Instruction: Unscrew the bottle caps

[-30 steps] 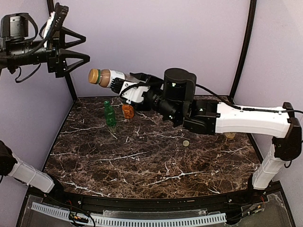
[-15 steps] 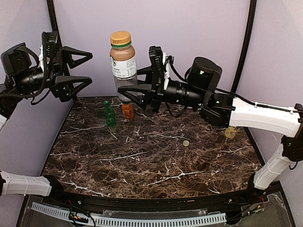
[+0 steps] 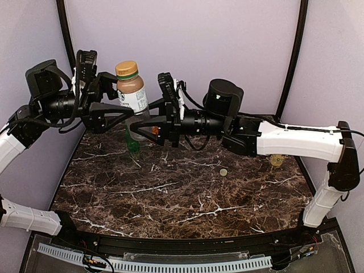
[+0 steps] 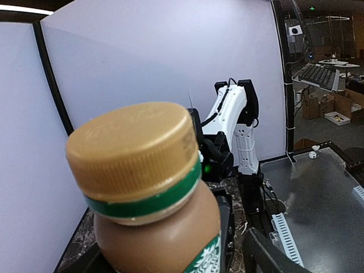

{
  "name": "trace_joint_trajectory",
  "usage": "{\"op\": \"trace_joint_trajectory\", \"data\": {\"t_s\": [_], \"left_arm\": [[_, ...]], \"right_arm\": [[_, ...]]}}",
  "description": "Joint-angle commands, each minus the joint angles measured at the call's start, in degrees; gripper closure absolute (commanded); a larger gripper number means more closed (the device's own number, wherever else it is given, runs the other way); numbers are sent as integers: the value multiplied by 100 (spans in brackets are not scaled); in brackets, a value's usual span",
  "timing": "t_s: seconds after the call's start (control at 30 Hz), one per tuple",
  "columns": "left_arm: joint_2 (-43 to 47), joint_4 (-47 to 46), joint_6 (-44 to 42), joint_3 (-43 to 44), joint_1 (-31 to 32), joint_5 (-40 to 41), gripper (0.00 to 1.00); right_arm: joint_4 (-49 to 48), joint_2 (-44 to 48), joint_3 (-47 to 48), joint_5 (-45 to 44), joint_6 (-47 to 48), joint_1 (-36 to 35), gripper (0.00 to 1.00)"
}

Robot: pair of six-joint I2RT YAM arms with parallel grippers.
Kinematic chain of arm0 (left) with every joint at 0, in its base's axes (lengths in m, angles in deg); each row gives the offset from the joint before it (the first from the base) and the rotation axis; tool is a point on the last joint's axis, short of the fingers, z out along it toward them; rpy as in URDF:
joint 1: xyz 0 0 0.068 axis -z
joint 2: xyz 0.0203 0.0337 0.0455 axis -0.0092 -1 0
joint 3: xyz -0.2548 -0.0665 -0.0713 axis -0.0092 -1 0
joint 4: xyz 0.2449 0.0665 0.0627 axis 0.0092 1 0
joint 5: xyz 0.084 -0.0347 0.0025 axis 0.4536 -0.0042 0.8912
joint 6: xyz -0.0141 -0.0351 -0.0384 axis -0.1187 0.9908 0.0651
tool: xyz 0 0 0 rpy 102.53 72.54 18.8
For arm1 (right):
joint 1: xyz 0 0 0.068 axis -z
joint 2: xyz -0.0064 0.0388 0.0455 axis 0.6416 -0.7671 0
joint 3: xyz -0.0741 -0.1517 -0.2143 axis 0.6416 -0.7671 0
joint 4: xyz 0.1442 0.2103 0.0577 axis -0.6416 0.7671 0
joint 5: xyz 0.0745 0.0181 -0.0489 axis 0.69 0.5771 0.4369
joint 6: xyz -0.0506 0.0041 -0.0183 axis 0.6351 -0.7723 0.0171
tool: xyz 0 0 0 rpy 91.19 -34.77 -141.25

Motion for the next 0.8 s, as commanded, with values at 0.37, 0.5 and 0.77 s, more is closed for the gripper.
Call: {"op": "trace_joint_trajectory", "data": {"t_s": [0.37,0.5,0.77], "left_arm": [[18,-276,523,-126,95,-65,64],[78,-161,403,-146,96,170,69],[270,553,-804,-228,96,1060,80]], "right_arm": [[-23,-6,229,-46,-58,-26,55],[120,231,74,-141,136,-25,24],[1234,1160,-188,-692,926,-73,7]]}}
